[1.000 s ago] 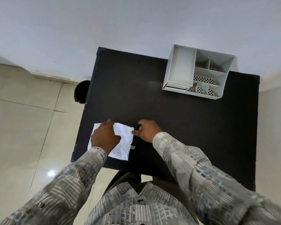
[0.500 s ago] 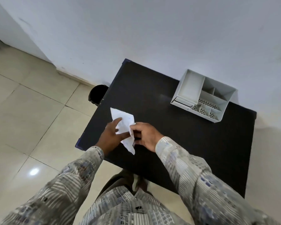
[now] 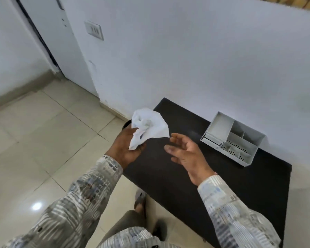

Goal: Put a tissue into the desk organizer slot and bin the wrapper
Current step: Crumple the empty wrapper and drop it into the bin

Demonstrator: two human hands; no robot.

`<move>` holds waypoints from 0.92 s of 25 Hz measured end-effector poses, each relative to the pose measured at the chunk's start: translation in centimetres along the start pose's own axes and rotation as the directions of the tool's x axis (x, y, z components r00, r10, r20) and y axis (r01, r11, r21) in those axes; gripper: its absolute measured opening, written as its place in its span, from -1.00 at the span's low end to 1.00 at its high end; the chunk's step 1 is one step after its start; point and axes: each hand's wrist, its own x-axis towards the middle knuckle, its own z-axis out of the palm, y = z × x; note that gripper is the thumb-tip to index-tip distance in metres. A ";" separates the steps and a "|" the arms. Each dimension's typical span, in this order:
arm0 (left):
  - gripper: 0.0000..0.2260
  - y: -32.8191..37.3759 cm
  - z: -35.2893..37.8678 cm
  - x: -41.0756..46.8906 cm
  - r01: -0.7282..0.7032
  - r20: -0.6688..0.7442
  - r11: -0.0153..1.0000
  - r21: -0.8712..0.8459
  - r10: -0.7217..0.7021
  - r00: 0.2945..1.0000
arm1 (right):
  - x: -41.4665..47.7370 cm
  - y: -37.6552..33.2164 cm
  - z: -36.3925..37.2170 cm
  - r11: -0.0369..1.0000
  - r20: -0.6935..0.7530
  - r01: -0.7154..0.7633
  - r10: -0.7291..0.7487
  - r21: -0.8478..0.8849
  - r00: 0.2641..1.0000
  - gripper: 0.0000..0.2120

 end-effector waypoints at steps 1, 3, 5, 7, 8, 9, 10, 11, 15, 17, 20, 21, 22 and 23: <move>-0.79 0.5 -0.2 -1.2 0.047 0.010 0.999 -0.014 -0.047 0.999 | -0.6 -0.6 1.5 0.999 0.057 0.030 -0.029 -0.013 0.998 -0.48; -0.80 0.4 -0.6 -3.2 0.072 0.004 0.991 0.116 -0.073 0.997 | -1.3 -1.5 5.4 0.992 0.095 0.124 -0.123 0.004 0.988 -0.45; -0.88 0.0 -0.9 -4.8 0.025 -0.032 0.966 0.257 -0.018 0.999 | -0.6 -1.9 8.6 0.985 -0.076 0.170 -0.170 -0.009 0.982 -0.53; -0.82 1.1 -2.3 -5.4 -0.069 -0.032 0.943 0.326 0.084 0.996 | 0.9 -2.2 10.9 0.982 -0.192 0.175 -0.186 -0.075 0.963 -0.55; -0.76 2.2 -3.4 -5.3 -0.118 0.003 0.939 0.322 0.123 0.992 | 1.9 -2.3 11.7 0.976 -0.200 0.195 -0.211 -0.097 0.957 -0.58; -0.73 3.7 -4.7 -5.2 -0.153 0.034 0.942 0.300 0.150 0.988 | 3.0 -2.5 13.0 0.970 -0.196 0.212 -0.233 -0.119 0.953 -0.64; -0.73 5.4 -6.3 -4.8 -0.174 0.042 0.941 0.292 0.169 0.985 | 3.9 -2.8 14.3 0.959 -0.189 0.234 -0.263 -0.160 0.946 -0.72; -0.75 7.1 -7.9 -4.3 -0.190 0.023 0.931 0.311 0.193 0.981 | 4.7 -3.4 16.0 0.943 -0.177 0.251 -0.291 -0.218 0.940 -0.79; -0.86 13.5 -14.4 -1.7 -0.188 -0.123 0.922 0.339 0.241 0.963 | 7.3 -4.8 23.9 0.873 -0.019 0.349 -0.377 -0.340 0.926 -0.81; -0.86 17.0 -17.9 0.4 -0.166 -0.190 0.949 0.269 0.221 0.957 | 8.5 -4.9 28.2 0.831 0.064 0.422 -0.429 -0.362 0.901 -0.70; -0.91 21.4 -22.1 3.5 -0.093 -0.134 0.969 0.230 0.126 0.983 | 11.7 -4.1 33.1 0.543 0.091 0.486 -0.598 -0.685 0.797 -0.59; -0.94 22.5 -22.7 4.2 -0.091 -0.071 0.968 0.234 0.110 0.991 | 12.7 -4.0 34.1 0.503 0.048 0.456 -0.632 -0.734 0.773 -0.63; -0.97 23.4 -23.1 4.8 -0.096 -0.016 0.966 0.242 0.103 0.995 | 13.4 -4.3 34.8 0.534 -0.027 0.410 -0.632 -0.740 0.774 -0.68; -0.98 24.3 -23.5 5.7 -0.097 0.022 0.963 0.253 0.095 0.995 | 14.2 -4.8 35.6 0.600 -0.114 0.361 -0.608 -0.714 0.786 -0.72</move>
